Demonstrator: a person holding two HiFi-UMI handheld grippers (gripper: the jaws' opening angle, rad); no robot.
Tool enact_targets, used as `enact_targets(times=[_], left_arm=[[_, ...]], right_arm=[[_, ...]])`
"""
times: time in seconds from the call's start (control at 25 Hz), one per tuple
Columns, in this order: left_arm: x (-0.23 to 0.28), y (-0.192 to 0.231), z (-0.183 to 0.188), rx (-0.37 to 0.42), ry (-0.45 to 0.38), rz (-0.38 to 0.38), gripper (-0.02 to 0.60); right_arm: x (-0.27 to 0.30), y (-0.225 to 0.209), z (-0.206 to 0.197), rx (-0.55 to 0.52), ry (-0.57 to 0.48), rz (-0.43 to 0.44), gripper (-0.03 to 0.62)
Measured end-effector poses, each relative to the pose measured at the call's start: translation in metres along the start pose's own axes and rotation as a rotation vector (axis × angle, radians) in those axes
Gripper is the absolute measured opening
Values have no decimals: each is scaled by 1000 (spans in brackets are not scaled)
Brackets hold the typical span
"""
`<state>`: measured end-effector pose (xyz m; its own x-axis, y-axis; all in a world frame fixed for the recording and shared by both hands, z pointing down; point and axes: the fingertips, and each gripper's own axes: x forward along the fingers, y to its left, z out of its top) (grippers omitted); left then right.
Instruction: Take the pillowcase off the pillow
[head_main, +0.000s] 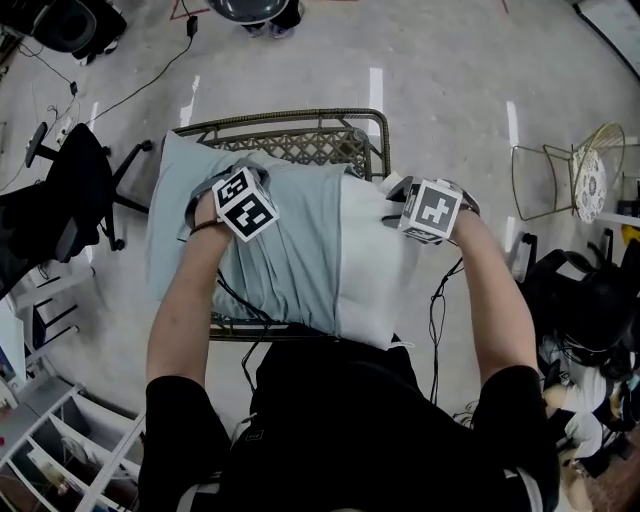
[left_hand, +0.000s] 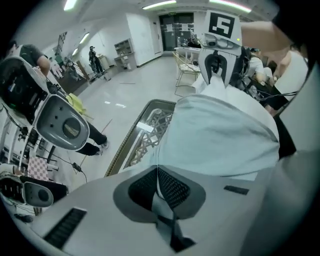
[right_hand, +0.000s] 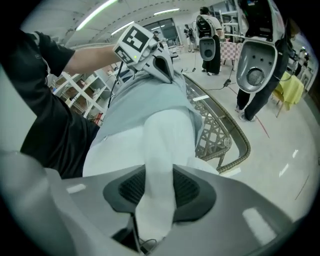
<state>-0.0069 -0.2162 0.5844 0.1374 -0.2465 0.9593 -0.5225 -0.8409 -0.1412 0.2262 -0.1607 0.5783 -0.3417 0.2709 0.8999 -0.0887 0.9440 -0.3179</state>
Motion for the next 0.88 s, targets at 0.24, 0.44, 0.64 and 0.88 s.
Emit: enact_targets(times=[0.24, 0.44, 0.64, 0.88], left_arm=[[0, -35, 98, -75, -219, -129, 164], [24, -53, 82, 117, -57, -90, 9], [13, -28, 39, 143, 20, -32, 8], [-9, -4, -10, 26, 26, -10, 8]], right_arm=[[-2, 3, 1, -38, 20, -20, 150], [-4, 5, 3, -40, 15, -24, 146], [-14, 5, 3, -42, 2, -28, 127], [-29, 1, 10, -48, -45, -52, 114]])
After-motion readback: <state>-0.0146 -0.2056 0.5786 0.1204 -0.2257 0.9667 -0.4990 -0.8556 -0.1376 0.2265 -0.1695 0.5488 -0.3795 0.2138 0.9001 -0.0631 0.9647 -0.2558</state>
